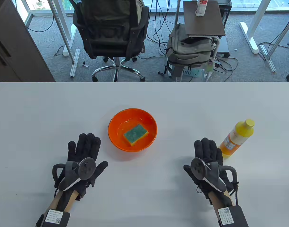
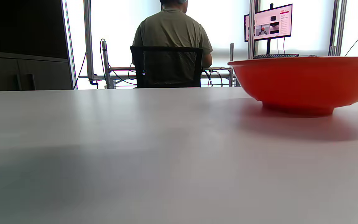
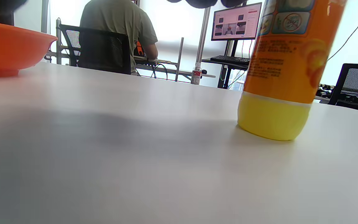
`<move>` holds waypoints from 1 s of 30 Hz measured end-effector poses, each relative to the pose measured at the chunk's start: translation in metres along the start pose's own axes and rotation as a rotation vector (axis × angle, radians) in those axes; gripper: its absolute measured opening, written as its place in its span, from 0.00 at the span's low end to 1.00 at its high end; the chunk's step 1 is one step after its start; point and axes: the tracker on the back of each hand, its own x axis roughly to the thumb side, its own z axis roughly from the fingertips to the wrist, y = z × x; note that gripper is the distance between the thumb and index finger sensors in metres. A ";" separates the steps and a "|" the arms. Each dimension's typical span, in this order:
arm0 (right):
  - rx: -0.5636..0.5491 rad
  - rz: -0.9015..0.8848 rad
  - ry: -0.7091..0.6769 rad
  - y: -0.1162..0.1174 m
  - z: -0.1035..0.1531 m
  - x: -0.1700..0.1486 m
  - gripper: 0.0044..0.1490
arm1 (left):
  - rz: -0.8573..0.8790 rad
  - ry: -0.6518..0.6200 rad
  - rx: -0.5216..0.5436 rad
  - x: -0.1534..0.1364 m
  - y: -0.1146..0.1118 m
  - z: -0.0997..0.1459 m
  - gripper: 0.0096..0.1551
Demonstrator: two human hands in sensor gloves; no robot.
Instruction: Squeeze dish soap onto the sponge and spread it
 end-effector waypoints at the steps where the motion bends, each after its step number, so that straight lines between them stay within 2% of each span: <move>1: 0.005 0.000 0.001 0.000 0.000 0.000 0.66 | -0.002 -0.002 -0.001 0.000 0.000 0.000 0.54; 11: 0.007 -0.005 0.013 -0.002 -0.001 -0.002 0.66 | 0.017 -0.006 0.018 0.002 0.000 -0.002 0.54; 18: 0.012 0.008 0.020 -0.002 -0.003 -0.003 0.66 | 0.131 0.019 0.029 0.001 0.003 -0.011 0.53; 24: 0.024 0.009 0.025 -0.002 -0.003 -0.003 0.66 | 0.213 0.125 -0.001 0.002 0.000 -0.043 0.52; 28: 0.026 0.006 0.024 -0.002 -0.003 -0.003 0.66 | 0.329 0.242 -0.095 0.001 -0.016 -0.069 0.50; 30: 0.026 0.005 0.023 -0.003 -0.004 -0.003 0.66 | 0.446 0.310 -0.157 0.000 -0.028 -0.080 0.49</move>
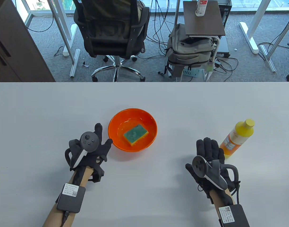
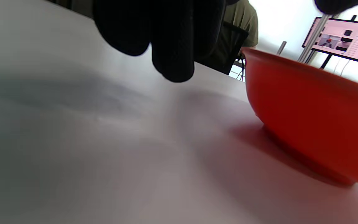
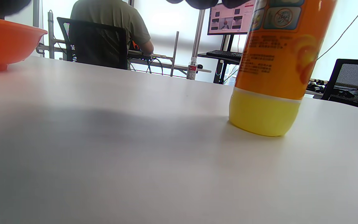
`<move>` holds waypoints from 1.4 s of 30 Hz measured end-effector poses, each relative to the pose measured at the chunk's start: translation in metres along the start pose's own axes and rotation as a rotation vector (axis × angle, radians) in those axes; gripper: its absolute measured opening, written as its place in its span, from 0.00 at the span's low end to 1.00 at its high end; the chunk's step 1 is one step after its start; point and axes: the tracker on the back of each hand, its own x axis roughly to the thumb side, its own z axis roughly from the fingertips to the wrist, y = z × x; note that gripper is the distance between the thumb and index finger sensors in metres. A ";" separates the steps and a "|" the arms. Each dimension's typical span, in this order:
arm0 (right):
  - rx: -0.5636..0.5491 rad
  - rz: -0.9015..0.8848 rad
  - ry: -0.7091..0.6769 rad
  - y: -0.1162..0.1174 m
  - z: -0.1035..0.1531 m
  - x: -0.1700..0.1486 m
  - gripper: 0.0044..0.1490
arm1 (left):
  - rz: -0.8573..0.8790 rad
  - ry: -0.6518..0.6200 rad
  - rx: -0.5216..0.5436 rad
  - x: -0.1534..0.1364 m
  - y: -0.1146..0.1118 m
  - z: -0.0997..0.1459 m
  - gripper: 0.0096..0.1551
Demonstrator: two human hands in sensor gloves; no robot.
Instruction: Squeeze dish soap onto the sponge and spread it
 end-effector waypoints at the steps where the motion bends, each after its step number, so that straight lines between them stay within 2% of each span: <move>1: 0.000 -0.002 -0.001 0.000 0.000 0.000 0.66 | 0.056 0.039 -0.027 -0.002 -0.005 -0.005 0.48; 6: 0.010 -0.012 -0.008 0.001 0.000 0.000 0.66 | 0.442 0.219 -0.228 -0.020 -0.034 -0.027 0.48; 7: 0.012 -0.013 -0.010 0.001 0.000 0.001 0.66 | 0.530 0.239 -0.264 -0.023 -0.040 -0.029 0.47; 10: 0.016 -0.014 -0.013 0.001 -0.001 0.001 0.66 | 0.645 0.239 -0.327 -0.025 -0.048 -0.033 0.44; 12: 0.015 -0.018 -0.013 0.001 -0.001 0.001 0.66 | 0.638 0.197 -0.349 -0.023 -0.051 -0.035 0.40; 15: 0.019 -0.023 -0.014 0.002 -0.001 0.001 0.66 | 0.624 0.213 -0.294 -0.020 -0.049 -0.035 0.37; 21: 0.015 -0.034 -0.023 0.002 -0.002 0.002 0.65 | 0.619 0.184 -0.292 -0.018 -0.047 -0.028 0.35; 31: 0.011 -0.034 -0.031 0.002 -0.003 0.003 0.65 | 0.610 0.060 -0.415 0.003 -0.048 -0.003 0.34; 42: 0.021 -0.031 -0.036 0.001 -0.003 0.002 0.66 | 0.538 -0.024 -0.522 0.024 -0.069 0.014 0.35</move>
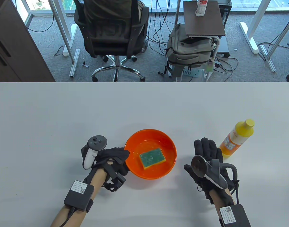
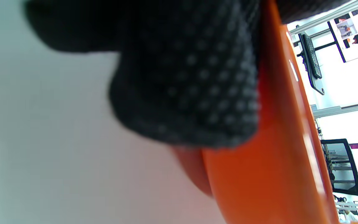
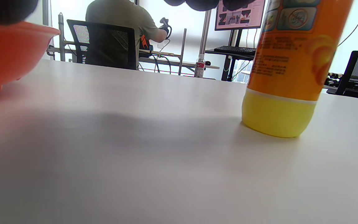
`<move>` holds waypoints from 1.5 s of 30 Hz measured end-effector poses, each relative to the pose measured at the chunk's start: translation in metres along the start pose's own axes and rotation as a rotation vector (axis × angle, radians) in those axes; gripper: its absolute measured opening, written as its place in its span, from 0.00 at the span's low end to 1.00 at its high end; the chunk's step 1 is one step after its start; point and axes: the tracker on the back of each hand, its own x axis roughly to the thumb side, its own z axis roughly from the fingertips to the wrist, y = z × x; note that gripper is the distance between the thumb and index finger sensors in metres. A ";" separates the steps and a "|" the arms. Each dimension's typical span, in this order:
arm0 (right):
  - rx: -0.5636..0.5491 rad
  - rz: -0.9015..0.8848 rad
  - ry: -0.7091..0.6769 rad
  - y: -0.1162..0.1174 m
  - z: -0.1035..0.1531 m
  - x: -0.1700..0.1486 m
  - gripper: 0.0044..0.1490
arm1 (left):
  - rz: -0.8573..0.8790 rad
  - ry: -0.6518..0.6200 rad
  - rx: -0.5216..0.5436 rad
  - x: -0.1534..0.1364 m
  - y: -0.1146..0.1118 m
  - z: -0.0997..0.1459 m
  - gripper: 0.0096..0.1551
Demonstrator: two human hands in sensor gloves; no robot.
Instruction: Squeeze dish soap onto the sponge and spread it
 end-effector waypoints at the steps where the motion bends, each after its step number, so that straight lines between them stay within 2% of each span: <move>1: 0.002 0.000 -0.001 0.000 0.000 0.000 0.66 | -0.014 0.003 -0.006 -0.001 -0.002 -0.001 0.35; 9: 0.010 0.004 0.004 0.000 0.000 0.000 0.66 | 0.015 0.005 -0.090 -0.003 -0.004 0.000 0.36; 14: -0.046 0.007 0.021 -0.006 0.001 0.000 0.66 | -0.069 -0.019 -0.013 0.004 0.007 0.010 0.41; 20: -0.266 -0.013 0.048 -0.027 0.007 -0.007 0.64 | -0.301 -0.089 0.218 0.020 0.031 0.032 0.41; 25: -0.546 -0.019 0.092 -0.054 0.018 -0.020 0.63 | -0.571 -0.125 0.369 0.022 0.038 0.050 0.42; 28: -0.662 0.010 0.141 -0.070 0.023 -0.030 0.65 | -0.708 -0.122 0.426 0.018 0.040 0.057 0.43; 34: -0.774 -0.016 0.287 -0.084 0.024 -0.056 0.71 | -0.723 -0.117 0.475 0.013 0.047 0.062 0.43; 37: -0.765 -0.136 0.357 -0.084 0.023 -0.072 0.73 | -0.718 -0.115 0.484 0.012 0.049 0.063 0.44; 40: -0.721 -0.271 0.439 -0.075 0.019 -0.091 0.75 | -0.712 -0.107 0.492 0.011 0.051 0.063 0.44; 45: -0.576 -0.463 0.551 -0.051 0.009 -0.119 0.77 | -0.721 -0.093 0.495 0.007 0.053 0.064 0.44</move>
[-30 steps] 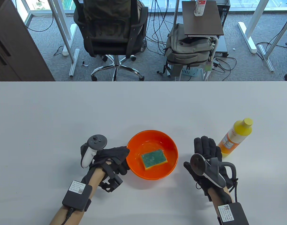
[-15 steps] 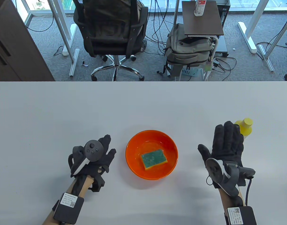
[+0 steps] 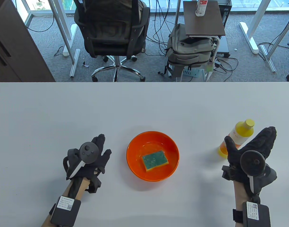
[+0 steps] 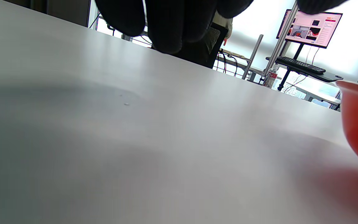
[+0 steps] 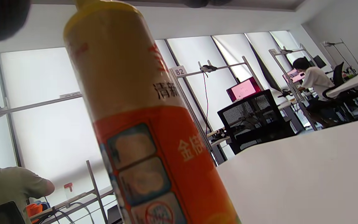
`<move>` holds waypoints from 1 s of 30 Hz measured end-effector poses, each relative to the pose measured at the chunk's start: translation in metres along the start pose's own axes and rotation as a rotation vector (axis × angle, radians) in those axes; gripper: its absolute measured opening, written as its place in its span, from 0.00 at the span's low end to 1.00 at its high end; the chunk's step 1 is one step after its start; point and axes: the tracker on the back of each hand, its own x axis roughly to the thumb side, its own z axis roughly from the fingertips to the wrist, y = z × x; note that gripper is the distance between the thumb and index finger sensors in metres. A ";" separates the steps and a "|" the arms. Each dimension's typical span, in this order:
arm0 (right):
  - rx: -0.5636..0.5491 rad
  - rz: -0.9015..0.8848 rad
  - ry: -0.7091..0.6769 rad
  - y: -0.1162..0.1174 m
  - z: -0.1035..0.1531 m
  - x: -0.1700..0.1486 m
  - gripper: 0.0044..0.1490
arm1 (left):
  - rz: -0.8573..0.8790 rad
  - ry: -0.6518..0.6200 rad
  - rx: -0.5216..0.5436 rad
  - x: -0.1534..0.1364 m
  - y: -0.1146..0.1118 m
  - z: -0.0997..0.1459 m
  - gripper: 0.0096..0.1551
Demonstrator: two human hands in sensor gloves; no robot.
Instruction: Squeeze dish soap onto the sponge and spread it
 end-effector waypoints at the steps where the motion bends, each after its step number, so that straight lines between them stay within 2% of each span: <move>1: 0.015 -0.011 0.013 0.003 -0.001 -0.002 0.77 | -0.007 0.002 0.004 0.000 0.000 0.000 0.44; 3: 0.060 -0.012 0.046 0.011 -0.003 -0.009 0.77 | -0.035 0.005 0.014 -0.001 0.001 0.000 0.45; 8: 0.191 -0.196 0.167 0.035 -0.003 -0.020 0.77 | -0.094 0.007 0.011 -0.003 -0.002 0.001 0.44; 10: 0.227 -0.205 0.200 0.043 -0.001 -0.024 0.77 | -0.099 0.000 -0.003 -0.003 -0.003 0.000 0.44; 17: 0.239 -0.202 0.270 0.054 0.000 -0.034 0.72 | -0.082 -0.001 -0.021 -0.004 -0.006 -0.001 0.44; 21: 0.246 -0.224 0.339 0.058 -0.001 -0.042 0.64 | -0.074 -0.002 -0.027 -0.004 -0.006 -0.002 0.44; 24: 0.249 -0.240 0.349 0.056 -0.005 -0.043 0.58 | -0.059 -0.003 -0.033 -0.003 -0.006 -0.002 0.44; 30: 0.249 -0.278 0.325 0.053 -0.004 -0.044 0.55 | -0.030 -0.014 -0.035 0.001 -0.006 -0.002 0.44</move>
